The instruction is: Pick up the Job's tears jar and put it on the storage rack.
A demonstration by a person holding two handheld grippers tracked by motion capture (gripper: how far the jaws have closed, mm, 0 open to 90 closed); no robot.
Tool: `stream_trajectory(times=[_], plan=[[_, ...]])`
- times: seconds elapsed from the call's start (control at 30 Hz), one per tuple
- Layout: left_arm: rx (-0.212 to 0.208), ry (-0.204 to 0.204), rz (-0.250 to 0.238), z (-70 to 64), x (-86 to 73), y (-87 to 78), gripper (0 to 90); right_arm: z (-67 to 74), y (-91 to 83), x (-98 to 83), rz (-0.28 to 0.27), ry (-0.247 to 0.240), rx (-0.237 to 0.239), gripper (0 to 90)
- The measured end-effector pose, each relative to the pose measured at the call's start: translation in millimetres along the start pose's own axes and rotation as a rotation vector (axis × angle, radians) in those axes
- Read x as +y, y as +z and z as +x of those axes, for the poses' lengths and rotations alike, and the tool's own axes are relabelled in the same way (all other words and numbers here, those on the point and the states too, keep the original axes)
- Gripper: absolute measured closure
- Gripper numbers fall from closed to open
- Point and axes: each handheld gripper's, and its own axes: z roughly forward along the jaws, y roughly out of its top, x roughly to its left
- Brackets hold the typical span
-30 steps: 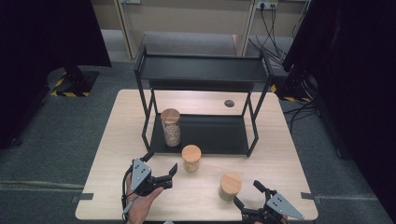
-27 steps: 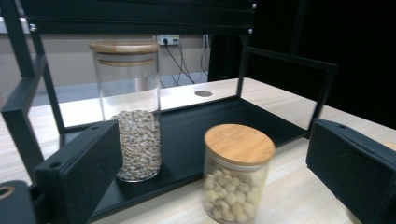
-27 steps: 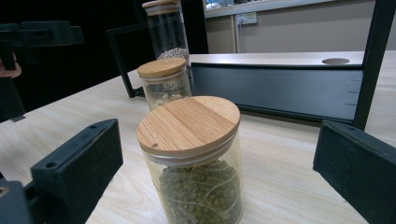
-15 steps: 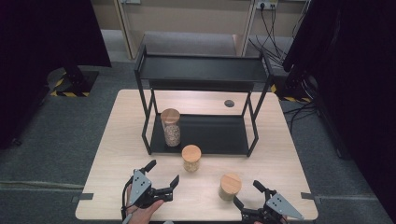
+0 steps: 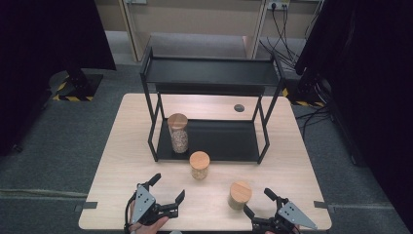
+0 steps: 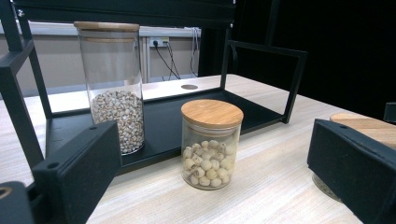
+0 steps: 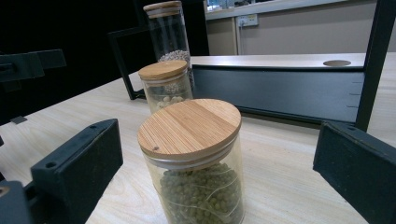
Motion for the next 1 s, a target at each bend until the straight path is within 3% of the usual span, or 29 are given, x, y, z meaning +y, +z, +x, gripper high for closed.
stream_trajectory(times=[1.0], plan=[[-0.003, -0.008, 0.029, 2.7, -10.9, -3.8, 2.2, -1.0, -0.3, -0.3, -0.007, 0.001, 0.006, 1.6]])
